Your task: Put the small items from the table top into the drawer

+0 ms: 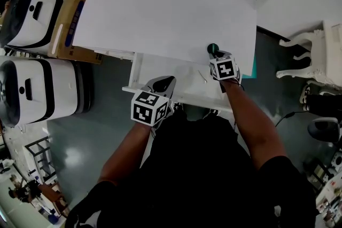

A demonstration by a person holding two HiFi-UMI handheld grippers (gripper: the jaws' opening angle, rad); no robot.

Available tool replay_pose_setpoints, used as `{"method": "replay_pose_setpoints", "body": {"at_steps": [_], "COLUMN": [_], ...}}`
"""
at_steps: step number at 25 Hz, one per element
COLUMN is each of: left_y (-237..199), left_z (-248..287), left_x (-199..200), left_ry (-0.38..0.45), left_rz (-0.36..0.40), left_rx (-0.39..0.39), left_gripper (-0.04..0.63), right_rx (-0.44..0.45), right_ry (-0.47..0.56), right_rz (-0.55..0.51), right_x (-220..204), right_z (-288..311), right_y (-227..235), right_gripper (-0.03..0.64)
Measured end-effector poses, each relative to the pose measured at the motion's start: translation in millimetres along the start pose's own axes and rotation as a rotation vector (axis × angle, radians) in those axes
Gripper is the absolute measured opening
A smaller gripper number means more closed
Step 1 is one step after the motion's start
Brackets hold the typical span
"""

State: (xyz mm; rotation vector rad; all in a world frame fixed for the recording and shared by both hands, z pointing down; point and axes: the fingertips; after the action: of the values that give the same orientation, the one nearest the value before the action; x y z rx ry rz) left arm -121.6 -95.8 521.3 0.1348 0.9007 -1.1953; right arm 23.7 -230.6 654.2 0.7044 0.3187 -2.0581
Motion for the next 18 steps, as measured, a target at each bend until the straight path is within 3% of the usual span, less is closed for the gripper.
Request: {"method": "replay_pose_setpoints", "body": {"at_steps": [18], "left_y": [5.7], "left_z": [4.7], "left_x": [5.9], "left_ry": [-0.002], "left_rz": [0.028], "left_rx": [-0.031], "left_gripper": [0.011], "right_rx": [0.031], "right_ry": [0.058], "right_rz": [-0.042], "right_x": [8.2], "right_z": [-16.3], "right_y": [-6.9], "right_gripper": [0.037]}}
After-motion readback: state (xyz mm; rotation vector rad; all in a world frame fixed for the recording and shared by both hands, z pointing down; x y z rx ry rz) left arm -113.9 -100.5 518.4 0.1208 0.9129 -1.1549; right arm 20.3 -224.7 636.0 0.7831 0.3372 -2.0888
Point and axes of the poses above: the fingertips, and each gripper's own axes: z forward along the fingers, y to its right, x out of its top, and after that the axes turned 3 degrees about -z, right-handed
